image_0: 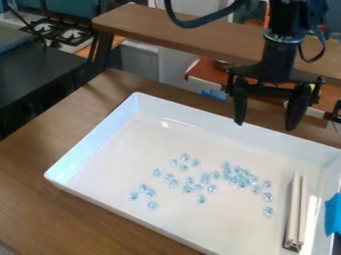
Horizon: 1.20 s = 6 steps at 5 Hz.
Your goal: Sweep into pile
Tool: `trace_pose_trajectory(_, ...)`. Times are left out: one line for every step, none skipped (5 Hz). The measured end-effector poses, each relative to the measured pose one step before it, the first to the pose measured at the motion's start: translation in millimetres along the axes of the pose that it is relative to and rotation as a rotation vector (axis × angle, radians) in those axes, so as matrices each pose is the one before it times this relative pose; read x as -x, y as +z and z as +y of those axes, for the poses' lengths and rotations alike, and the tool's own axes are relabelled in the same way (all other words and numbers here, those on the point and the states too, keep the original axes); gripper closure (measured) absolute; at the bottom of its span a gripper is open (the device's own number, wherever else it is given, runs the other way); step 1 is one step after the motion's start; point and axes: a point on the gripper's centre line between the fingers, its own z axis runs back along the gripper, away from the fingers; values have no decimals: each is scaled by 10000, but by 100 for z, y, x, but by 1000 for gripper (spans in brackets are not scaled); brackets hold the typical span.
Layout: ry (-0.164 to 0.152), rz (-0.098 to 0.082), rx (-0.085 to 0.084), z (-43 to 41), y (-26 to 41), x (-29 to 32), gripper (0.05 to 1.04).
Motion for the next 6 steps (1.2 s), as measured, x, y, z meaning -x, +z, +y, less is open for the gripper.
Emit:
trace_pose_trajectory(22,320,-237,50,-1545,226,83)
trace_pose_trajectory(-297,36,-262,-1102,-2095,310,83)
trace_pose_trajectory(-268,-460,-123,-1264,-1002,-250,83)
trace_pose_trajectory(-218,-722,92,-709,-314,-806,83)
trace_pose_trajectory(201,488,-472,-911,-2646,1111,83)
trace_pose_trajectory(345,206,-138,-896,-835,-620,83)
